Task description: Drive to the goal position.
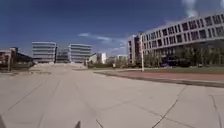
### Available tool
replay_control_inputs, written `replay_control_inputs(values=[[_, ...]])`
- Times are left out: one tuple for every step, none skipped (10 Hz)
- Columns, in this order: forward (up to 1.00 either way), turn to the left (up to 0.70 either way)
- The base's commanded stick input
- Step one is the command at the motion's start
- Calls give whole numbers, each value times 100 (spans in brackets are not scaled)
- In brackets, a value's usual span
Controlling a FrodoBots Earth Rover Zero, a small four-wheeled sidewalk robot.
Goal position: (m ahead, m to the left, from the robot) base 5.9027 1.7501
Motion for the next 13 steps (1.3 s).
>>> replay_control_inputs(values=[[58, -1], [58, -1], [58, -1], [58, -1], [58, -1], [58, -1], [58, -1], [58, -1], [58, -1], [58, -1], [58, -1], [58, -1], [58, -1]])
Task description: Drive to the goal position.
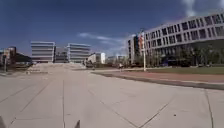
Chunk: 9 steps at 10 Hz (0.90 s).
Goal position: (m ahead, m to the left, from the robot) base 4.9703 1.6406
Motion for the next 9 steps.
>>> replay_control_inputs(values=[[58, -1], [58, -1], [58, -1], [58, -1], [58, -1], [58, -1], [58, -1], [58, -1], [58, -1]])
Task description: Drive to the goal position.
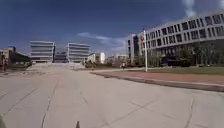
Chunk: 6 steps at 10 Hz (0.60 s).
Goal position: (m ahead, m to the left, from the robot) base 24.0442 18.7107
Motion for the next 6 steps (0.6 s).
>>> replay_control_inputs(values=[[58, -1], [58, -1], [58, -1], [58, -1], [58, -1], [58, -1]])
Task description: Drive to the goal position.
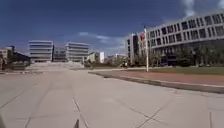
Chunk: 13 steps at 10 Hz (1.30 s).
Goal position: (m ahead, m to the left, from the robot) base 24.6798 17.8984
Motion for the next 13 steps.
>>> replay_control_inputs(values=[[58, -1], [58, -1], [58, -1], [58, -1], [58, -1], [58, -1], [58, -1], [58, -1], [58, -1], [58, -1], [58, -1], [58, -1], [58, -1]])
